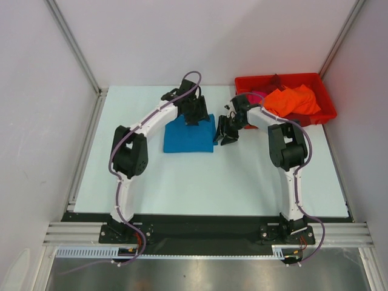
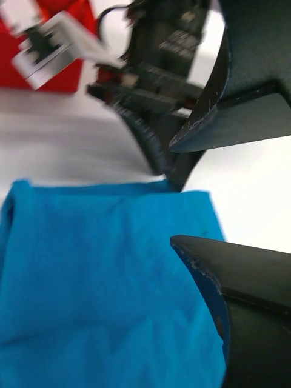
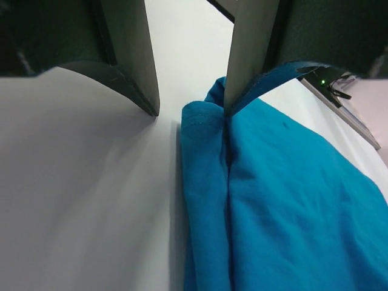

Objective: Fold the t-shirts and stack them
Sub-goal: Neatly place the folded tshirt to the corner

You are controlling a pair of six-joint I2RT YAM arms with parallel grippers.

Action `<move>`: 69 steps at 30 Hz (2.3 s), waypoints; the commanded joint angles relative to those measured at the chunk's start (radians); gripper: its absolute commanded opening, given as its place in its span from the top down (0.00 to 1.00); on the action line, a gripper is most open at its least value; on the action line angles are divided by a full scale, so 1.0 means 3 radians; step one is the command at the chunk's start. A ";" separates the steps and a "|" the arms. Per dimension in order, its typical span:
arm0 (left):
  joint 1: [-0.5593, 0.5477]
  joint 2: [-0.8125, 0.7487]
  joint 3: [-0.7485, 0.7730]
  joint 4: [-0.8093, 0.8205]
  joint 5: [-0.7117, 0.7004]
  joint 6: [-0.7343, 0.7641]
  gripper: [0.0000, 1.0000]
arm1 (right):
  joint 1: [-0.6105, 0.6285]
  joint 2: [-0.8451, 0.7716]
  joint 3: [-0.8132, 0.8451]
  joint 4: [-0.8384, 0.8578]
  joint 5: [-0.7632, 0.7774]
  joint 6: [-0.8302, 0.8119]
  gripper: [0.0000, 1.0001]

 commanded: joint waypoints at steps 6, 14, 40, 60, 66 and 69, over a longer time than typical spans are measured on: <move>-0.0002 0.0440 0.0744 -0.0031 -0.0427 0.0021 0.40 | -0.0040 -0.0079 -0.0211 0.0487 -0.0040 0.0104 0.54; -0.0002 0.0778 0.1067 0.0259 -0.0438 0.0444 0.39 | -0.0060 -0.0176 -0.0456 0.0763 -0.0178 0.0292 0.74; -0.0022 0.1121 0.1246 0.0725 0.0109 0.2737 0.47 | -0.0055 -0.0288 -0.0559 0.1030 -0.0362 0.0697 0.93; -0.0022 0.1326 0.1323 0.0725 0.0350 0.2700 0.62 | -0.0050 -0.0299 -0.0620 0.1178 -0.0413 0.0840 0.95; -0.0017 0.1336 0.1384 0.0761 0.0151 0.2665 1.00 | -0.0040 -0.0360 -0.0702 0.1208 -0.0423 0.0871 0.98; -0.0012 0.1229 0.1308 0.0827 0.0150 0.2588 1.00 | -0.0060 -0.0416 -0.0794 0.1290 -0.0464 0.0947 1.00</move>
